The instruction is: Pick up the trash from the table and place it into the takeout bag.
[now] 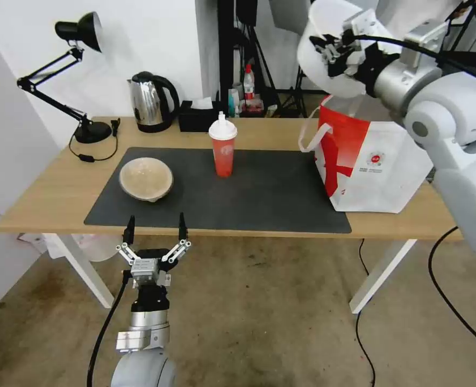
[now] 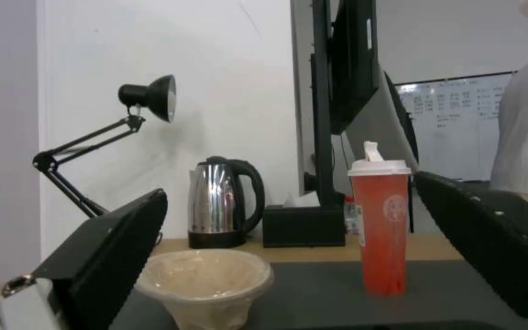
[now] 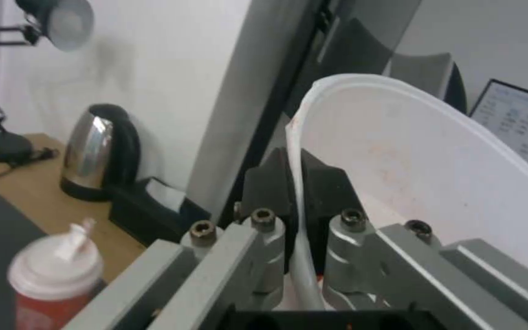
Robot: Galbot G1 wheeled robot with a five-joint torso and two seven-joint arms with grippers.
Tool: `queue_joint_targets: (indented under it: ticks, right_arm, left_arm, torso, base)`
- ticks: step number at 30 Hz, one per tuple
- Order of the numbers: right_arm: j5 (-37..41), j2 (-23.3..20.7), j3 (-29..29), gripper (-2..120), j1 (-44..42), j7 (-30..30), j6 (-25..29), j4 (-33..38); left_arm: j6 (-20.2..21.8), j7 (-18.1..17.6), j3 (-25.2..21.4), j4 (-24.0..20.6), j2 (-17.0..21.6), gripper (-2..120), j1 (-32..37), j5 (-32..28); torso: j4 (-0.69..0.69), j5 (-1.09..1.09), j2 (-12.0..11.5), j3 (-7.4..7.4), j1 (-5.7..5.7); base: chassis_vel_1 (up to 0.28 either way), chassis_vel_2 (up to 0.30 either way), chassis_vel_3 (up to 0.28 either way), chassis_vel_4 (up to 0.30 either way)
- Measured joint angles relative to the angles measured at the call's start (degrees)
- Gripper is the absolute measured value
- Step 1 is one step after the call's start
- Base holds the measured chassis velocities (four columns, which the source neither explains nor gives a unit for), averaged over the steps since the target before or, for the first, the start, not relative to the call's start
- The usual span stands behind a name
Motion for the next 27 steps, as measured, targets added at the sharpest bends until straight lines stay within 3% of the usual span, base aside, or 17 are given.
queue_joint_targets:
  ticks: [27]
  right_arm:
    - [-2.36, -2.15, 9.01, 0, -9.05, -2.35, 4.05, -4.56]
  left_arm:
    - [-0.05, 0.03, -0.12, -0.17, -1.05, 100, 1.84, 0.82]
  torso:
    - [0.00, 0.00, 0.00, 0.00, 0.00]
  base:
    - [0.000, 0.000, 0.000, 0.000]
